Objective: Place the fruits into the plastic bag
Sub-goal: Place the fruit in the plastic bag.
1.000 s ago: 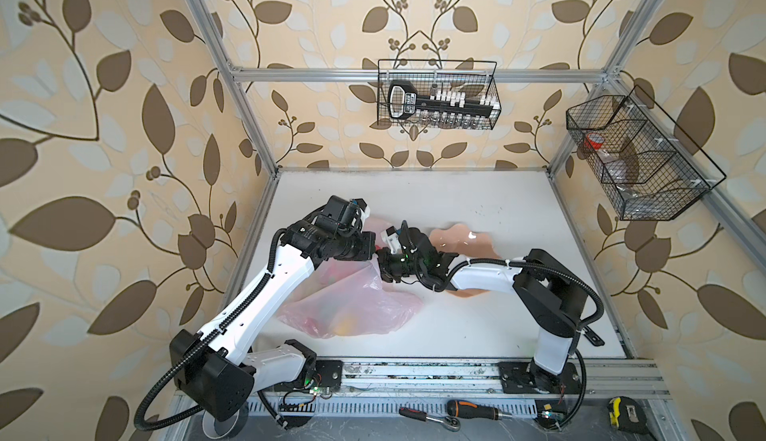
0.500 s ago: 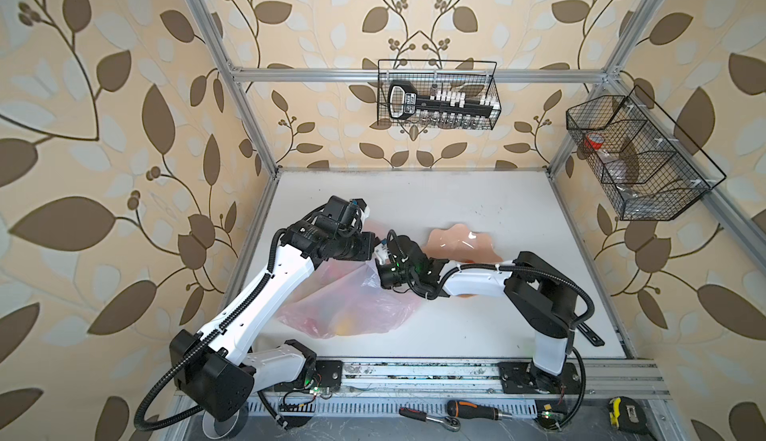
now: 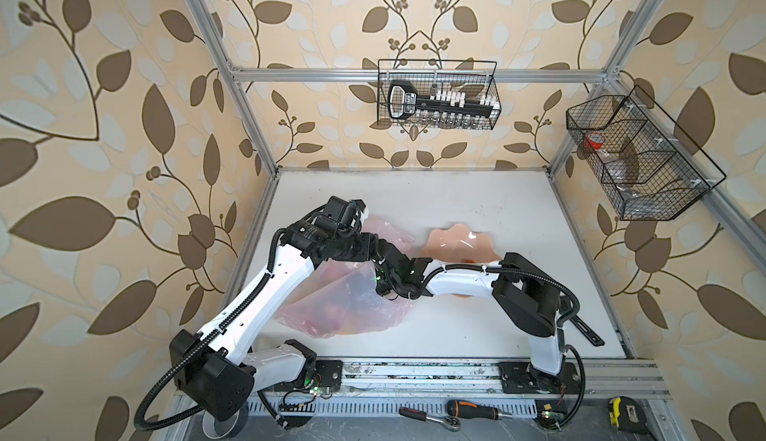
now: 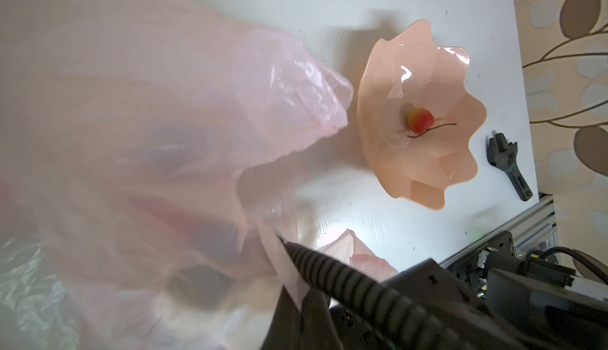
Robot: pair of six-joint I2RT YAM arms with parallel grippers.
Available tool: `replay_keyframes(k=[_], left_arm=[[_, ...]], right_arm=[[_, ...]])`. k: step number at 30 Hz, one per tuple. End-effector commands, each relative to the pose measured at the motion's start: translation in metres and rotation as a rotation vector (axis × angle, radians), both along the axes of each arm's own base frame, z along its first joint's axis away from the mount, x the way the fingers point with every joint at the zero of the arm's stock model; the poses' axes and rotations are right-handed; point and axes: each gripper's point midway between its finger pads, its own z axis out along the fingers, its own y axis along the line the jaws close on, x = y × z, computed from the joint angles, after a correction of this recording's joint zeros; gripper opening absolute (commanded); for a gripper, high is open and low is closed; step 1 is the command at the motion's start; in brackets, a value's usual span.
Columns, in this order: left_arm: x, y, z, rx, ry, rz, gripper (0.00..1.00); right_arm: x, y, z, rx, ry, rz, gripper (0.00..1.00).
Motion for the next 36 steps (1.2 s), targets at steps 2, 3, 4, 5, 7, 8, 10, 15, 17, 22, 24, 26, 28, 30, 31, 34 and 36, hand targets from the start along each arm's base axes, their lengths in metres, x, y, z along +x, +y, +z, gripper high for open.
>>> replay_keyframes(k=[2,3,4,5,7,8,10,15,17,22,24,26,28,30,31,34,36], left_arm=[[0.005,-0.002,0.019,-0.027,-0.067,-0.003,0.00],[0.004,-0.001,0.020,-0.028,-0.069,-0.003,0.00],[0.003,-0.001,0.020,-0.029,-0.068,-0.003,0.00],[0.003,-0.001,0.019,-0.026,-0.066,-0.001,0.00],[0.002,0.000,0.019,-0.025,-0.066,0.000,0.00],[0.001,0.000,0.019,-0.024,-0.067,-0.002,0.00],[0.000,0.001,0.020,-0.023,-0.067,0.001,0.00],[-0.001,0.002,0.019,-0.021,-0.065,0.002,0.00],[-0.001,0.002,0.020,-0.023,-0.066,0.001,0.00],[-0.002,0.001,0.019,-0.030,-0.061,-0.004,0.00],[-0.002,0.000,0.020,-0.035,-0.062,-0.007,0.00],[-0.002,-0.001,0.019,-0.038,-0.059,-0.009,0.00],[-0.002,-0.003,0.019,-0.045,-0.055,-0.015,0.00],[-0.002,-0.004,0.018,-0.049,-0.053,-0.016,0.00],[-0.002,-0.004,0.019,-0.051,-0.052,-0.018,0.00],[-0.002,-0.005,0.018,-0.056,-0.050,-0.022,0.00],[-0.002,-0.006,0.018,-0.057,-0.051,-0.024,0.00]], right_arm=[[-0.013,-0.005,-0.005,-0.040,0.018,0.061,0.76],[-0.013,-0.007,-0.005,-0.042,0.015,0.062,0.76],[-0.013,-0.008,-0.005,-0.045,0.013,0.059,0.77],[-0.012,-0.009,-0.005,-0.046,0.013,0.058,0.77],[-0.011,-0.011,-0.006,-0.047,0.013,0.058,0.77],[-0.011,-0.012,-0.005,-0.047,0.013,0.057,0.77],[-0.009,-0.015,-0.005,-0.048,0.009,0.050,0.78],[-0.004,-0.025,0.004,-0.041,-0.012,0.028,0.82],[-0.001,-0.029,0.008,-0.037,-0.021,0.018,0.83],[0.007,-0.048,0.006,-0.069,-0.030,-0.027,0.83],[0.012,-0.056,0.005,-0.083,-0.033,-0.056,0.83],[0.018,-0.064,0.003,-0.096,-0.036,-0.086,0.83],[0.025,-0.073,0.003,-0.117,-0.048,-0.122,0.83],[0.031,-0.081,0.005,-0.131,-0.063,-0.157,0.83],[0.034,-0.086,0.004,-0.144,-0.072,-0.174,0.83],[0.045,-0.104,0.005,-0.187,-0.102,-0.238,0.84],[0.051,-0.117,0.006,-0.212,-0.120,-0.281,0.84]])
